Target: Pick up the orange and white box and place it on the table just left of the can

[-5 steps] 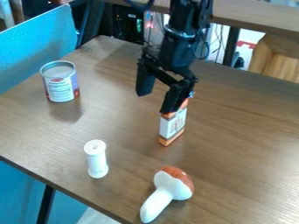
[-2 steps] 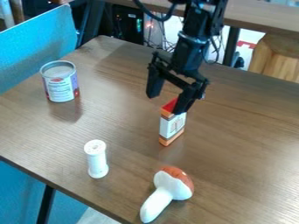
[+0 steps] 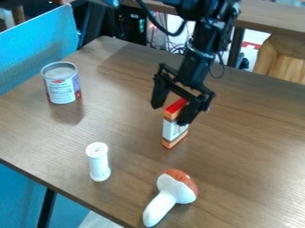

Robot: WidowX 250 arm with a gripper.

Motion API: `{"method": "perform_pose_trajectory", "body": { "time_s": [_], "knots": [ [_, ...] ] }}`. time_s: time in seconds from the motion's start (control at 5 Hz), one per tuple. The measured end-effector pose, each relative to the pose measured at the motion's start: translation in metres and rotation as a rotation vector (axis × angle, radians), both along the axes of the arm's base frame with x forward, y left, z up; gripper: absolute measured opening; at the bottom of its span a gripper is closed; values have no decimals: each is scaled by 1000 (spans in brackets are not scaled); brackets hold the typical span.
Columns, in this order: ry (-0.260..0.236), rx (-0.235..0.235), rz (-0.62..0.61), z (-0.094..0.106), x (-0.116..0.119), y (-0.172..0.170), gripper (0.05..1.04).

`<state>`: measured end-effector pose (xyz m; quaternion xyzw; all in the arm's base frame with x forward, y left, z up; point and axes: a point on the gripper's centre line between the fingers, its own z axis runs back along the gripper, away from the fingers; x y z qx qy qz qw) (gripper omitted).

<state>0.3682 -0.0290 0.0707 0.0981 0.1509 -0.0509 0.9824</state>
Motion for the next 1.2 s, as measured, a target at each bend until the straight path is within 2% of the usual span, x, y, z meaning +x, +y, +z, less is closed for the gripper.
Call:
{"method": "perform_pose_trajectory", "body": {
  "time_s": [0.2,0.4,0.6,0.8,1.0,1.2],
  "knots": [
    [-13,0,-20,-1,1,-8,689],
    [-3,6,-26,-7,-3,-8,427],
    [-11,7,-34,-5,-6,-8,410],
    [-72,-14,-68,16,-13,-7,410],
    [-167,-72,-131,46,-31,-8,410],
    [-170,-121,-155,66,-59,12,410]
  ]
}}
